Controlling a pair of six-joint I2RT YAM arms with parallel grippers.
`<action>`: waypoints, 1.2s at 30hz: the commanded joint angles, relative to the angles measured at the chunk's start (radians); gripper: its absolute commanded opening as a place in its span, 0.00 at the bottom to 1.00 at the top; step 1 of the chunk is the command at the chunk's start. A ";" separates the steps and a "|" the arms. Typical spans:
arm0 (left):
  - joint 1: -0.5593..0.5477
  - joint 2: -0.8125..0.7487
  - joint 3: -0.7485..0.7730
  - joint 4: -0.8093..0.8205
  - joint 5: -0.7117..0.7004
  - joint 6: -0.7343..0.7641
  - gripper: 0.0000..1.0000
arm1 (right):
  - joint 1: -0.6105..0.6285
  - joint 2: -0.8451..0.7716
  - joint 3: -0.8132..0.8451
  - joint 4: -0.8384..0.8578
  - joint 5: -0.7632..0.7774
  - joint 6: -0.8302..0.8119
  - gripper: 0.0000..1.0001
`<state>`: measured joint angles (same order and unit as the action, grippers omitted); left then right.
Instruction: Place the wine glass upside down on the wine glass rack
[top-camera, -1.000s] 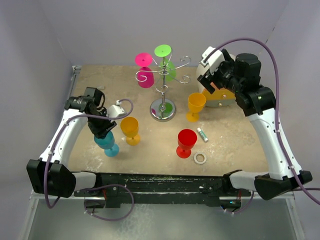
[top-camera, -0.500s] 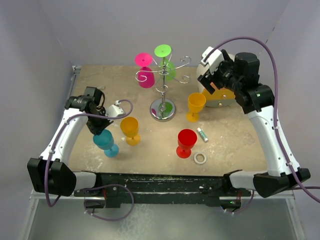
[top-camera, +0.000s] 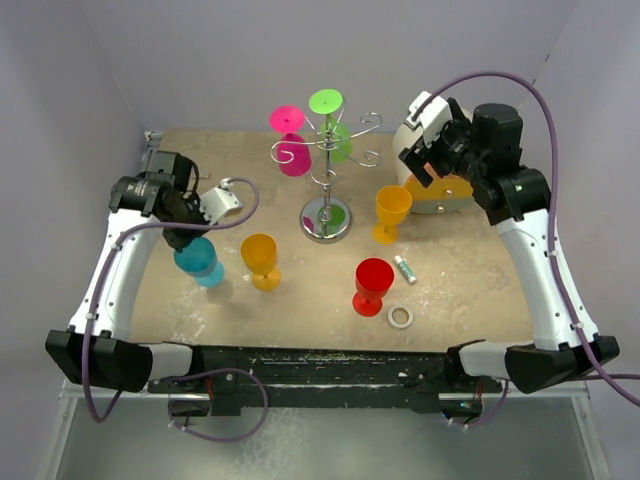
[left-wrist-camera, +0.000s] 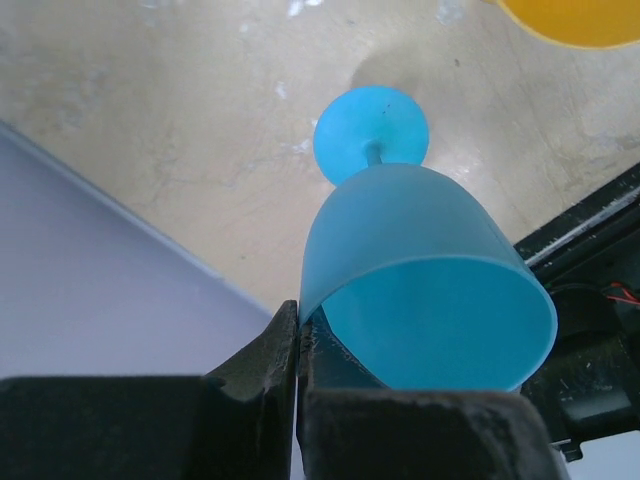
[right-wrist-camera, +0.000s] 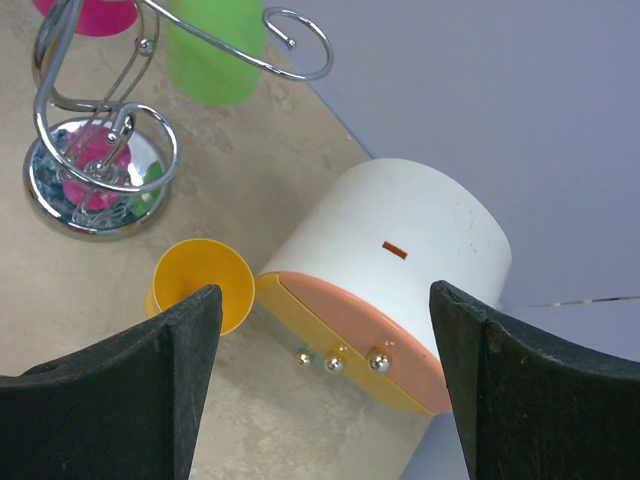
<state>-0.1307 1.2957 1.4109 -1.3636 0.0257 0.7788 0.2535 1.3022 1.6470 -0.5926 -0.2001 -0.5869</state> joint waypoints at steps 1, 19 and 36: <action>0.008 -0.030 0.180 -0.014 -0.061 -0.008 0.00 | -0.015 -0.020 0.011 0.038 0.025 0.021 0.87; 0.007 -0.097 0.537 0.509 0.236 -0.368 0.00 | -0.106 -0.013 0.088 0.089 -0.385 0.217 0.77; 0.007 0.022 0.523 0.852 0.655 -0.874 0.00 | 0.070 0.176 0.231 0.365 -0.588 0.721 0.64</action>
<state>-0.1299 1.3159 1.9583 -0.6708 0.5877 0.0376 0.2321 1.4517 1.7870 -0.2840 -0.8036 0.0666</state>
